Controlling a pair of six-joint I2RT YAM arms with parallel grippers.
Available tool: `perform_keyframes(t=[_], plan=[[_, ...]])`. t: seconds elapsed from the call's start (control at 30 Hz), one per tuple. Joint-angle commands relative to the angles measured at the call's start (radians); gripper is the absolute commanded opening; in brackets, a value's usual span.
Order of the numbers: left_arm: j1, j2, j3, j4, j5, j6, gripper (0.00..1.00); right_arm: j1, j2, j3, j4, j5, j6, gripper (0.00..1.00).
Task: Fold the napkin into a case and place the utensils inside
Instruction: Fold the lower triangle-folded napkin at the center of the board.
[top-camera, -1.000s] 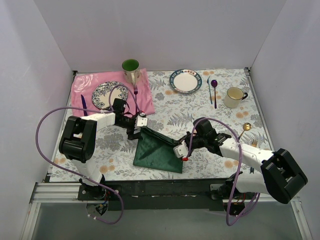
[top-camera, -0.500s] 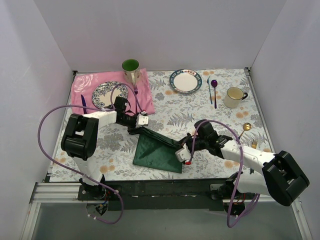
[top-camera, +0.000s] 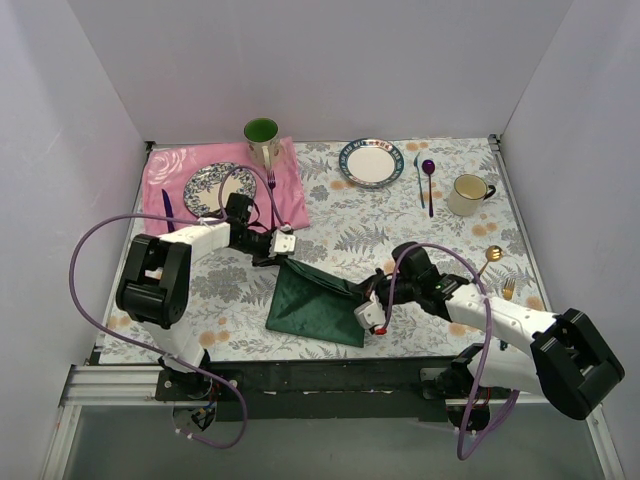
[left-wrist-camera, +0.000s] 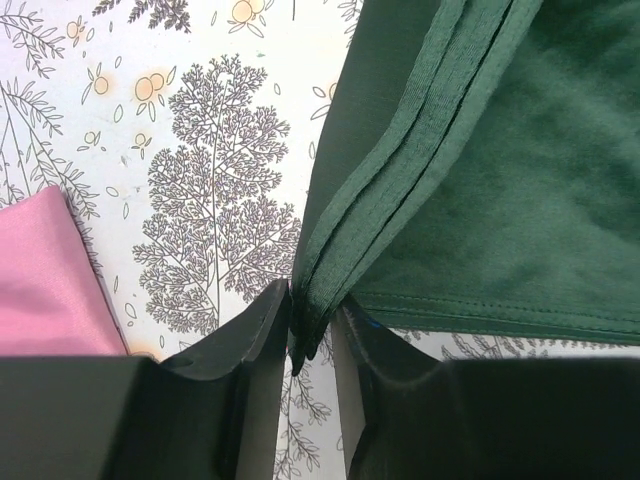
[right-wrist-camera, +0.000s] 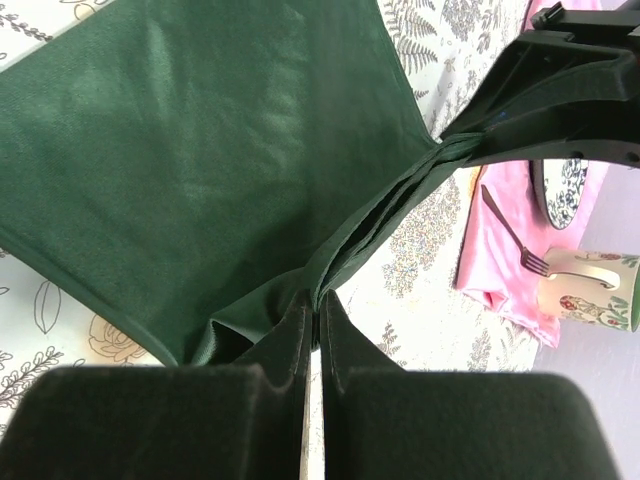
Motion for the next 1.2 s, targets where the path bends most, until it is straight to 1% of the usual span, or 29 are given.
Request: perform_keyframes(t=[0.0,0.07,0.2,0.3,0.53,0.67,0.87,1.17], plan=[[-0.009,-0.09,-0.025,-0.03,0.025,0.022,0.19,0.004,-0.033,-0.018,-0.035,-0.023,-0.064,0.01],[-0.015,-0.099,-0.03,-0.036,0.023,0.017,0.13,0.004,-0.039,-0.025,-0.039,-0.024,-0.076,0.01],[-0.029,-0.125,-0.048,-0.057,0.012,0.02,0.07,0.005,-0.053,-0.033,-0.076,-0.027,-0.1,0.01],[-0.032,-0.144,-0.076,-0.06,-0.011,0.05,0.05,0.005,-0.07,-0.051,-0.095,-0.03,-0.122,0.01],[-0.05,-0.191,-0.139,-0.064,-0.037,0.07,0.04,0.004,-0.082,-0.091,-0.119,-0.03,-0.175,0.01],[-0.081,-0.216,-0.169,-0.064,-0.052,0.068,0.04,0.004,-0.076,-0.105,-0.119,-0.032,-0.199,0.01],[-0.115,-0.231,-0.186,-0.062,-0.074,0.042,0.04,0.005,-0.057,-0.093,-0.13,-0.03,-0.228,0.01],[-0.124,-0.246,-0.206,-0.057,-0.097,0.039,0.04,0.004,-0.066,-0.102,-0.165,-0.032,-0.264,0.01]])
